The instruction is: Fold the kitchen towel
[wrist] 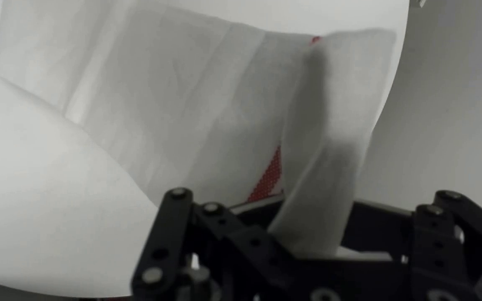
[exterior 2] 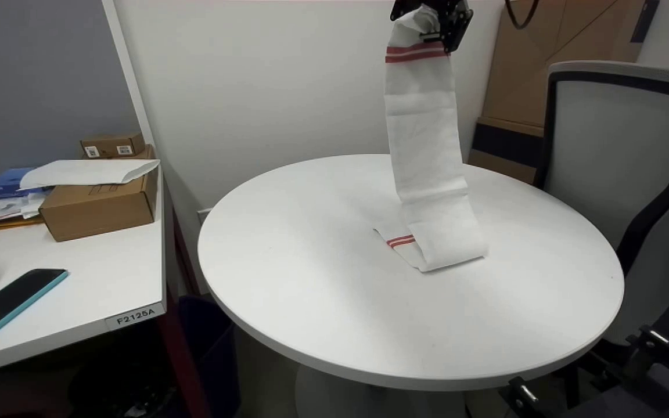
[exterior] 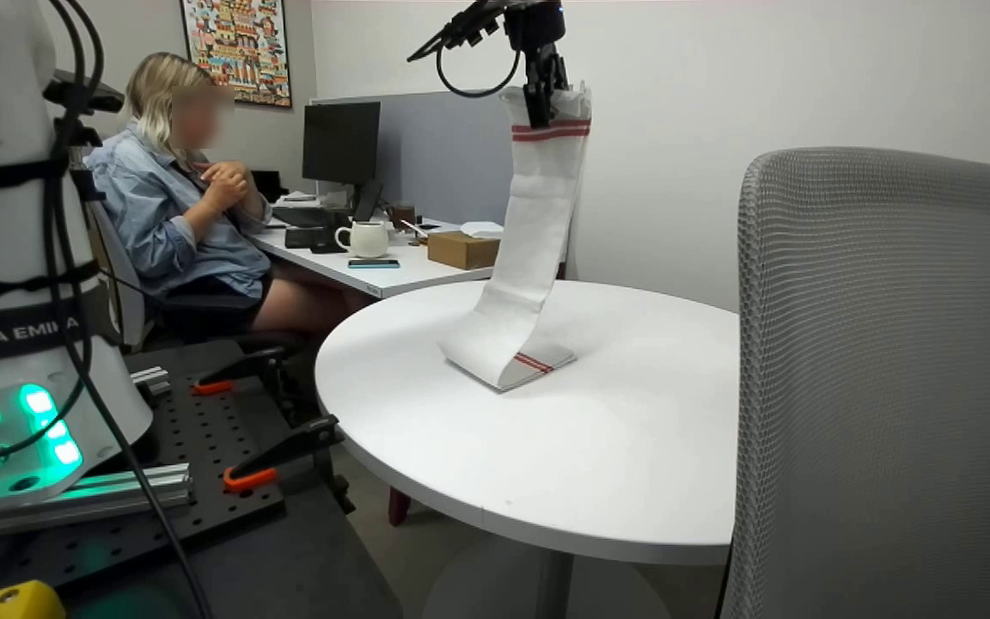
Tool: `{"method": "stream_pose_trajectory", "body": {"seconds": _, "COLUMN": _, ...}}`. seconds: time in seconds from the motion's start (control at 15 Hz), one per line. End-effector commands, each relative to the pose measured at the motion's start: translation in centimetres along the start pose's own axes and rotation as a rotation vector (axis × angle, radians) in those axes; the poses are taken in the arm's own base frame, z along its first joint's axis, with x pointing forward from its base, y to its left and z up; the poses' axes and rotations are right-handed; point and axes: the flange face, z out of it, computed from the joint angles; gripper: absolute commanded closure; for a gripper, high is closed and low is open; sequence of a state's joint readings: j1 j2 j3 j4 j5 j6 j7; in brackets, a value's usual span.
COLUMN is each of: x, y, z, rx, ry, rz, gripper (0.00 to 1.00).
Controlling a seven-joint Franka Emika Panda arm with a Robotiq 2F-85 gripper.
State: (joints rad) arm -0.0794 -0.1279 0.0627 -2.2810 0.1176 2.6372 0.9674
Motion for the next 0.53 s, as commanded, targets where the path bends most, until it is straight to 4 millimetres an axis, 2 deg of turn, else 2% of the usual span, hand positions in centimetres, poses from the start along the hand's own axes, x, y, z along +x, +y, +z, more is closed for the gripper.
{"method": "stream_pose_trajectory", "body": {"seconds": 0.0, "x": 0.9, "y": -2.4, "z": 0.6, "rx": -0.018, "ry": -0.029, "rz": -0.069, "gripper": 1.00}}
{"method": "stream_pose_trajectory", "body": {"seconds": 0.27, "x": 2.6, "y": -3.6, "z": 3.3, "rx": -0.059, "ry": -0.061, "rz": -0.097, "gripper": 1.00}}
{"method": "stream_pose_trajectory", "body": {"seconds": 0.47, "x": 3.7, "y": -4.3, "z": 6.6, "rx": -0.102, "ry": -0.083, "rz": -0.119, "gripper": 1.00}}
